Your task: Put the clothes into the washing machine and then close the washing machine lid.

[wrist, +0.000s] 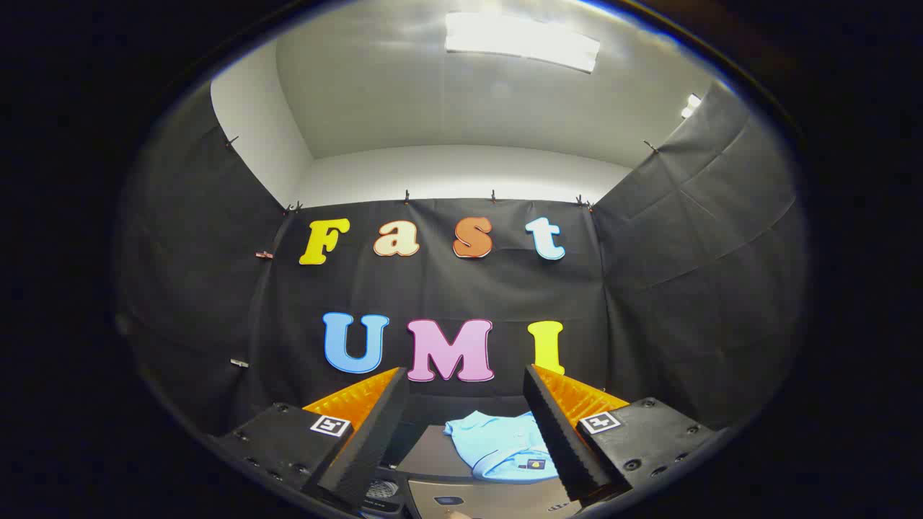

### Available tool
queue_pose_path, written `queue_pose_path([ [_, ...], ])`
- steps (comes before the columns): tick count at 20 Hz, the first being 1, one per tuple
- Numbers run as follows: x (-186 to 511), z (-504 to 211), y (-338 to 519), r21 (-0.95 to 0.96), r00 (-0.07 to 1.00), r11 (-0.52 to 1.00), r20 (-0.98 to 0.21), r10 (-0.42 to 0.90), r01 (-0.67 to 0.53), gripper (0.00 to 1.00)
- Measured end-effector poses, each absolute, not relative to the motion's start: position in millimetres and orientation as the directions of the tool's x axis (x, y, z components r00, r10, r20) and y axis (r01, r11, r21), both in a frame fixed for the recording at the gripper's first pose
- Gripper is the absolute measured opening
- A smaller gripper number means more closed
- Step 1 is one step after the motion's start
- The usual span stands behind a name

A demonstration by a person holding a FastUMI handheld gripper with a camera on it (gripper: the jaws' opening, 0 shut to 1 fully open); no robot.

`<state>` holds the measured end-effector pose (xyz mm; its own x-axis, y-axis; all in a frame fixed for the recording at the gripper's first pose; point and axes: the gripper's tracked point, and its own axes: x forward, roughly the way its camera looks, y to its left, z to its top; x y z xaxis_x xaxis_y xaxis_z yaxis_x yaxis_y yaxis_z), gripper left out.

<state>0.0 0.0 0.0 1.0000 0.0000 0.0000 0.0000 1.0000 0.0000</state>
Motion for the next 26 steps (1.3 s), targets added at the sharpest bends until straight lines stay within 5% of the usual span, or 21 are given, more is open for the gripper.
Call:
queue_pose_path([
  [26,16,-12,-5,0.001,1.0,1.0,-0.025,-0.015,0.015,0.99],
])
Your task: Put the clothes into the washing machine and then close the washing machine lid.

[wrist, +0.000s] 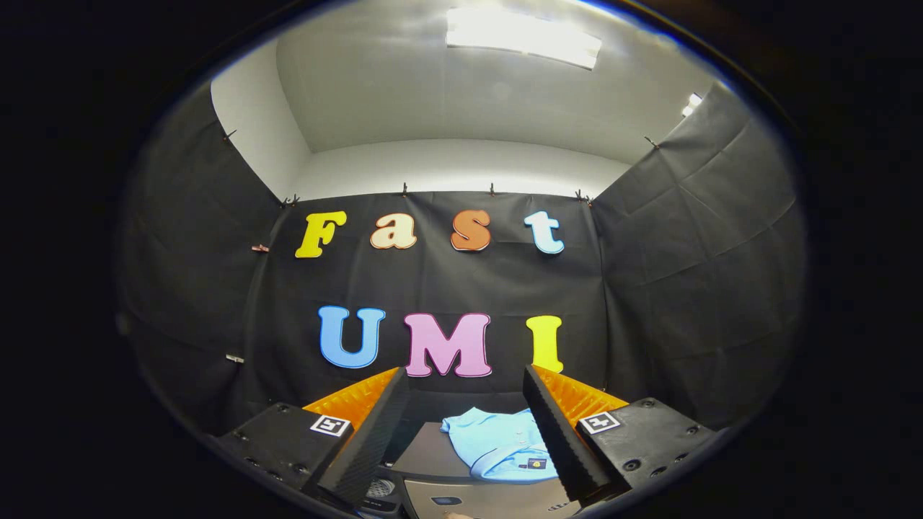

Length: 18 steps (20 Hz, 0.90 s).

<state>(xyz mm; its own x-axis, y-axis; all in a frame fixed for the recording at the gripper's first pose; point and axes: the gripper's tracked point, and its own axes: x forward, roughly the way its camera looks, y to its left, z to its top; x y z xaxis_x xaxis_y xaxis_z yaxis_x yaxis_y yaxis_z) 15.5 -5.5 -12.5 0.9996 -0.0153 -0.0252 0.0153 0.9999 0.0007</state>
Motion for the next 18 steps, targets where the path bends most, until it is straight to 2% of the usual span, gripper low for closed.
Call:
queue_pose_path([
  [7,36,-18,-22,0.018,0.998,0.999,-0.043,-0.037,0.038,0.99],
  [18,139,-50,-70,-0.007,0.974,0.993,-0.197,-0.116,0.117,0.99],
])
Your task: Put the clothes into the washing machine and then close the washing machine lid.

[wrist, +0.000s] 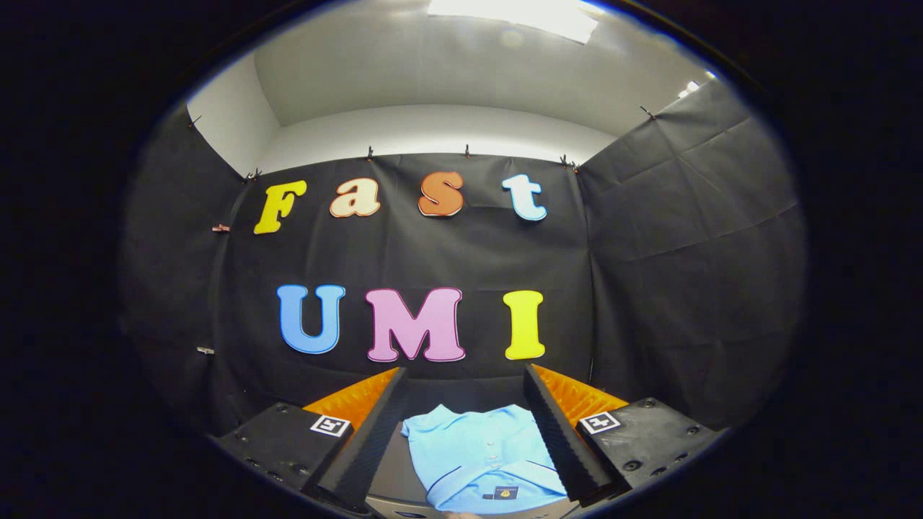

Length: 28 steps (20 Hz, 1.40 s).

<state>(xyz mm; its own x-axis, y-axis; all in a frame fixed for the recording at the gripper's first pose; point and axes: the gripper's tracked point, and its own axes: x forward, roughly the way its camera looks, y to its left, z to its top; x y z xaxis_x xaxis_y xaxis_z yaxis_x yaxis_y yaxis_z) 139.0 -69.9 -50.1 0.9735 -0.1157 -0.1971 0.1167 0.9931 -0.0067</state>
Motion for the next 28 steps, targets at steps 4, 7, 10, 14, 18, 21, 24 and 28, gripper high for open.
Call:
queue_pose_path([
  [4,175,-77,-78,0.003,0.952,0.993,-0.285,-0.113,0.119,1.0],
  [7,198,-101,-88,-0.01,0.927,0.991,-0.352,-0.13,0.135,0.99],
  [10,218,-129,-97,-0.019,0.891,0.989,-0.432,-0.137,0.143,0.99],
  [14,236,-169,-104,-0.007,0.841,0.989,-0.525,-0.13,0.148,1.0],
  [18,245,-218,-114,-0.025,0.764,0.987,-0.63,-0.139,0.159,1.0],
  [21,249,-254,-116,0.009,0.689,0.985,-0.716,-0.115,0.174,1.0],
  [24,254,-284,-126,-0.011,0.628,0.98,-0.766,-0.135,0.197,0.99],
  [28,243,-323,-126,-0.005,0.524,0.976,-0.843,-0.121,0.216,0.99],
])
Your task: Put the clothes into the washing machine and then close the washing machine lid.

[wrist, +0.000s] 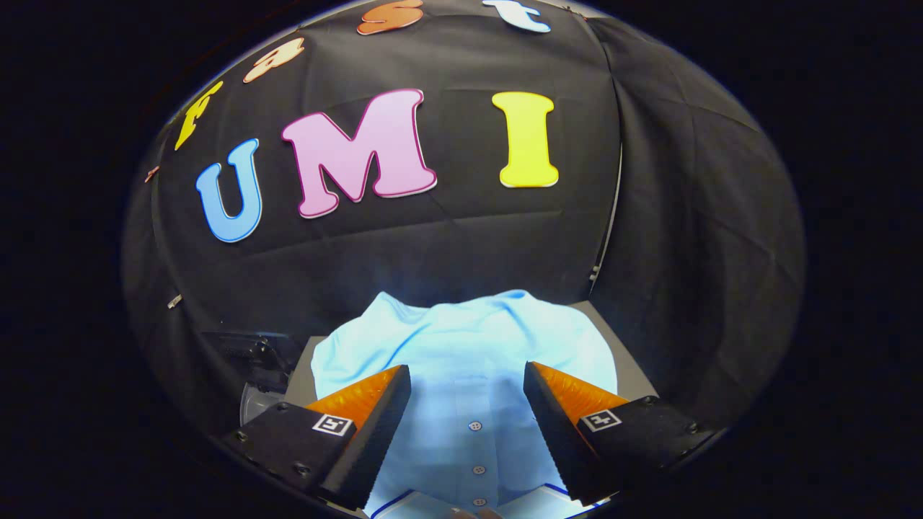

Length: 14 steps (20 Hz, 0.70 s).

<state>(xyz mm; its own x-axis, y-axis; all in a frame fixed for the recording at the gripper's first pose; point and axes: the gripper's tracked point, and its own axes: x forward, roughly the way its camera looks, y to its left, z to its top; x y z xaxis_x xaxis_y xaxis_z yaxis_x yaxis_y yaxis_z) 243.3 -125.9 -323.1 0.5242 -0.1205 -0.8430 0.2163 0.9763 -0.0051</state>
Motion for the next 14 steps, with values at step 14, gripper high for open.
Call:
queue_pose_path([
  [14,231,-359,-132,-0.076,0.416,0.976,-0.896,-0.157,0.203,0.95],
])
